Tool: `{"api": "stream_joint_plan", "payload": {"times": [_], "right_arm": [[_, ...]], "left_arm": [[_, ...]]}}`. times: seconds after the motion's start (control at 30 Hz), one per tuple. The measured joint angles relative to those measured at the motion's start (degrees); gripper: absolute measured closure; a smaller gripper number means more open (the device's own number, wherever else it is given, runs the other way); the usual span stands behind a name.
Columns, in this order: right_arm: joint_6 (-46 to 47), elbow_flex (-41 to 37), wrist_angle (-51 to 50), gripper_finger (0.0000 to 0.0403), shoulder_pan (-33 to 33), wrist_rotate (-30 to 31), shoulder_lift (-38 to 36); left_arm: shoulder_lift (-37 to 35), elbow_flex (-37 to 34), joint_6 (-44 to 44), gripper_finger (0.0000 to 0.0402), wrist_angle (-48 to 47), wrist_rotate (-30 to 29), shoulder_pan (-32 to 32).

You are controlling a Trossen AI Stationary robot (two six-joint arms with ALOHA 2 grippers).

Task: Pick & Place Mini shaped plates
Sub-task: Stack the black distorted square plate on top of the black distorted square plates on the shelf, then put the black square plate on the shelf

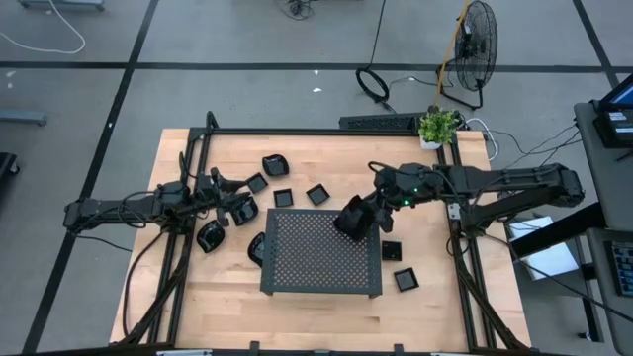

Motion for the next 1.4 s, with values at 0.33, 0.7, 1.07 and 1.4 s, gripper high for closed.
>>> {"api": "stream_joint_plan", "payload": {"times": [0.33,0.7,1.07,1.4], "right_arm": [[-0.10,0.00,0.05,0.0402,1.30,0.26,0.00],[-0.59,-0.02,0.06,0.0367,1.30,0.35,0.00],[0.01,-0.11,-0.96,0.0331,1.94,-1.01,-1.46],[17.27,-0.09,-23.36,0.0328,8.15,4.85,-6.97]], "left_arm": [[0.00,0.00,-0.01,0.0224,0.00,0.00,-0.02],[0.00,0.01,0.00,0.0224,0.00,0.00,-0.01],[0.01,0.01,0.00,0.0224,0.00,0.00,0.00],[0.00,0.01,-0.01,0.0224,0.00,0.00,0.00]]}}
